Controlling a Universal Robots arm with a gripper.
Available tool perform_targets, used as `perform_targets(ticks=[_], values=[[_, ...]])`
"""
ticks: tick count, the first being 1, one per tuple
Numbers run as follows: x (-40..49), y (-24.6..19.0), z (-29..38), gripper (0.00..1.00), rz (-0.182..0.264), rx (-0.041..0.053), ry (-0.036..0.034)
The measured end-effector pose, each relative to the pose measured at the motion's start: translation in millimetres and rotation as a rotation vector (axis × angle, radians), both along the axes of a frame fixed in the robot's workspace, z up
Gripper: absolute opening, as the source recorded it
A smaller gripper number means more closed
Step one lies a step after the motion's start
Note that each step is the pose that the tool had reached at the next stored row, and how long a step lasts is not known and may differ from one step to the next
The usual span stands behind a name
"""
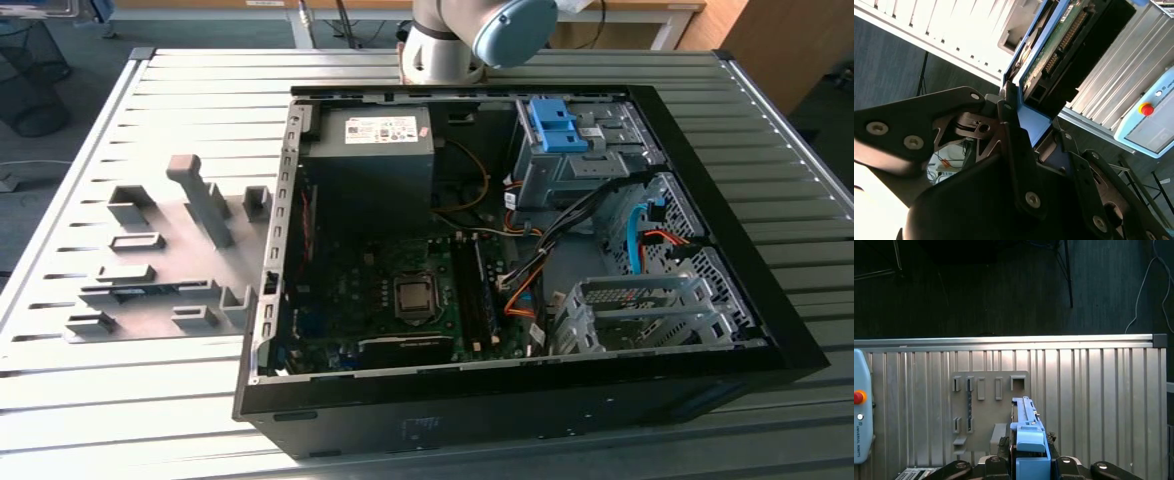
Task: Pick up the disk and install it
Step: 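Pick up the disk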
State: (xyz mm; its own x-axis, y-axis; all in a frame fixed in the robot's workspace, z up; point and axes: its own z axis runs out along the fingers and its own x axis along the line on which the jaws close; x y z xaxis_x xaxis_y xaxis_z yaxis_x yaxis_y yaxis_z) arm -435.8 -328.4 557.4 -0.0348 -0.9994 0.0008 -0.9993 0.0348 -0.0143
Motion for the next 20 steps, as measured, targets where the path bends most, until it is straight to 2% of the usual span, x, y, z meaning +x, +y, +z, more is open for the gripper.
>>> perform_targets(ticks=[10, 13, 15, 20], values=[[0.0, 0.0, 10.3, 0.36, 0.0, -0.0001, 0.0002], [-0.1, -0.6, 10.2, 0.36, 0.0, 0.0, -0.0001], [-0.1, -4.7, 10.3, 0.36, 0.0, 0.0, -0.0001], [1.0, -20.3, 10.0, 0.36, 0.0, -0.0001, 0.0]])
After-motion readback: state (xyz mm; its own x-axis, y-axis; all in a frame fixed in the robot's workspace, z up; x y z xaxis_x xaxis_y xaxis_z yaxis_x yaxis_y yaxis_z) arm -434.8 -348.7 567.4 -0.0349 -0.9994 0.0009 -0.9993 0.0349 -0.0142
